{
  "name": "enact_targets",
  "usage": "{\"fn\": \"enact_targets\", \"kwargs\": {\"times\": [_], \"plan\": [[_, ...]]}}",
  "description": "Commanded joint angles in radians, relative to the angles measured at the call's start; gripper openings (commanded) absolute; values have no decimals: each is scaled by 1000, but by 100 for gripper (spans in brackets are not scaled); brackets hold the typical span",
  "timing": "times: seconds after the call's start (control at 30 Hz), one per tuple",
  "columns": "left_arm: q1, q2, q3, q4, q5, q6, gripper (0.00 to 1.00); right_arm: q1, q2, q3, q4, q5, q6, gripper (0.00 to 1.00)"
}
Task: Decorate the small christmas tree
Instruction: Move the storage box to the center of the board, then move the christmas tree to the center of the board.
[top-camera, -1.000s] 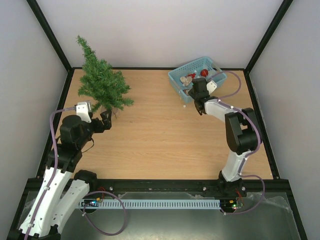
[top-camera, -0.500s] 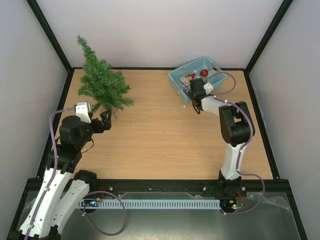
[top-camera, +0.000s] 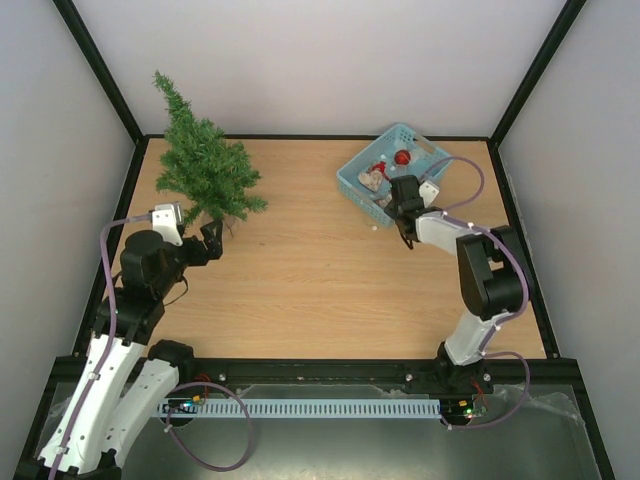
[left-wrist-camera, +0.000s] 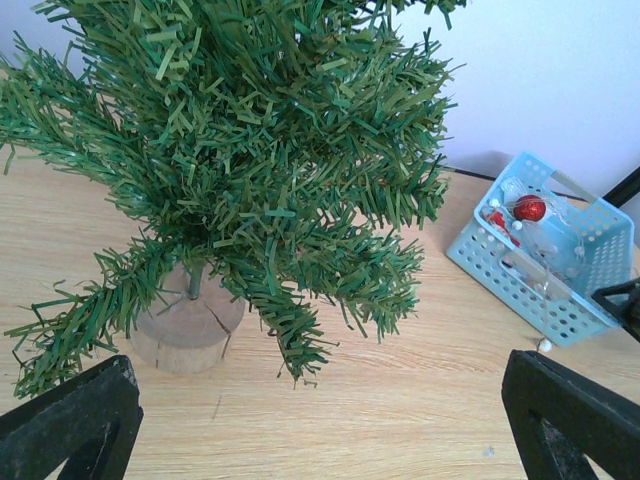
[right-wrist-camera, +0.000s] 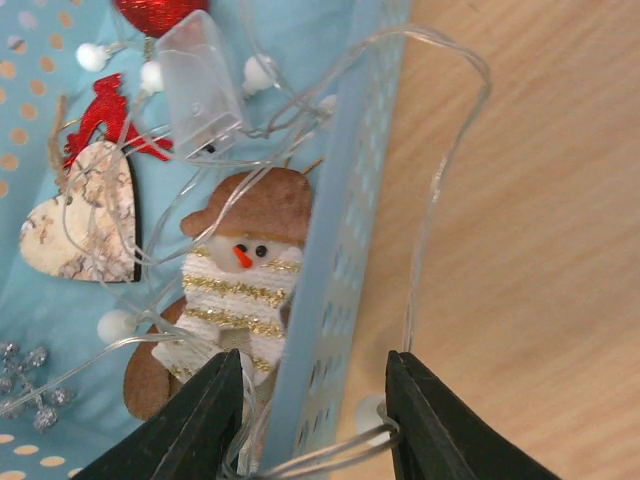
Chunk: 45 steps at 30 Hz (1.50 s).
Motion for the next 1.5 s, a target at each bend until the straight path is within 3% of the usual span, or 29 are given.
{"fn": "enact_targets", "kwargs": {"times": [0.0, 0.27, 0.53, 0.73, 1.0, 1.13, 1.27, 1.47], "plan": [[5, 0, -16, 17, -17, -3, 100, -1, -108, -114, -80, 27, -55, 38], [4, 23, -19, 22, -60, -38, 100, 2, -353, -370, -190, -141, -49, 41], [6, 110, 60, 63, -250, -87, 100, 5, -684, -565, -304, -186, 66, 49], [24, 330, 234, 114, -261, -31, 100, 6, -848, -540, -451, -93, 92, 56], [75, 561, 430, 208, -243, 11, 97, 6, -968, -468, -498, -117, 64, 70], [77, 627, 442, 313, -178, 81, 95, 5, -1016, -445, -501, -159, 9, 73], [76, 663, 447, 352, -149, 124, 88, 7, -1071, -438, -457, -243, -30, 74], [69, 631, 392, 473, 18, 206, 53, 6, -1124, -417, -430, -308, -71, 71]]}}
